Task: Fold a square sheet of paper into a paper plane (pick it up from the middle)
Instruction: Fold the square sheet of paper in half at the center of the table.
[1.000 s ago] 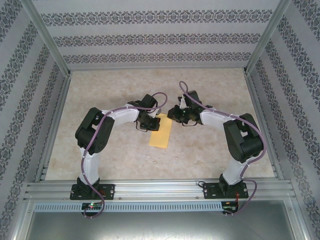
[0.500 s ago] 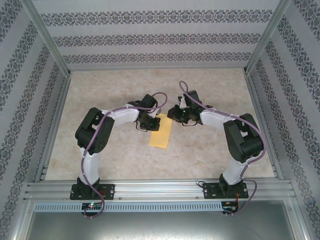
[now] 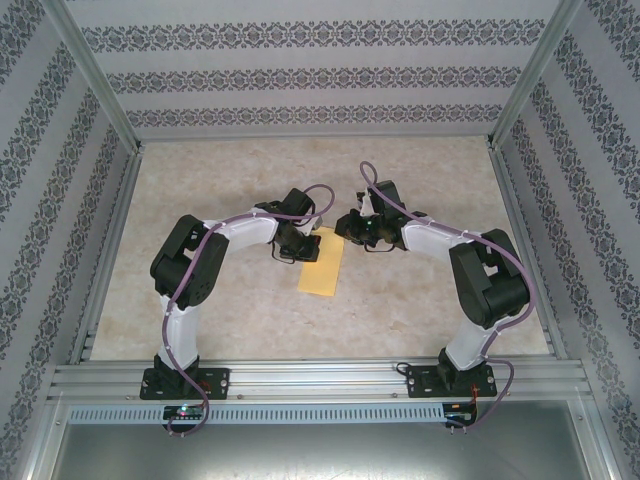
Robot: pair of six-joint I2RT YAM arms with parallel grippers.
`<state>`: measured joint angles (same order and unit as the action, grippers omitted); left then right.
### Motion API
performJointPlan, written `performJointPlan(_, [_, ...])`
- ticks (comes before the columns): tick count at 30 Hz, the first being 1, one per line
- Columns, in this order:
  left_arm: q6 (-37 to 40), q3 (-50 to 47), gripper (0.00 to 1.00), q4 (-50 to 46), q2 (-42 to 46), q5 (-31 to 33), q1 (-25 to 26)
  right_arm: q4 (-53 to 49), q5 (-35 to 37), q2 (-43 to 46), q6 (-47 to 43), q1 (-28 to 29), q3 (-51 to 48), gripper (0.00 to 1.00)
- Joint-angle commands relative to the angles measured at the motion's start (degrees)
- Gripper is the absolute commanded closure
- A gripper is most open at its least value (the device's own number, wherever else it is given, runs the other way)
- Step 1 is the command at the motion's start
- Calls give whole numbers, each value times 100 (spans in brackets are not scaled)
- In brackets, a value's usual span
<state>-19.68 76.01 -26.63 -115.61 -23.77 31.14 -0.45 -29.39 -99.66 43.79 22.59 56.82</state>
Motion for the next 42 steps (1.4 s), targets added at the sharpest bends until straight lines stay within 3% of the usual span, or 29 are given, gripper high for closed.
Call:
performJointPlan(1, [54,-156,100,-558,-246,313,-46,107,-26,25,92,-9,-43,85])
performJointPlan(34, [62,-187,100,-566,-287,390,-57,269,68,179,92,-154,-312,87])
performJointPlan(37, [61,-183,100,-565,-304,375,-58,386,-170,35,95,-138,-240,88])
performJointPlan(42, [94,-155,100,-611,-304,390,-56,255,54,-336,161,-34,-23,91])
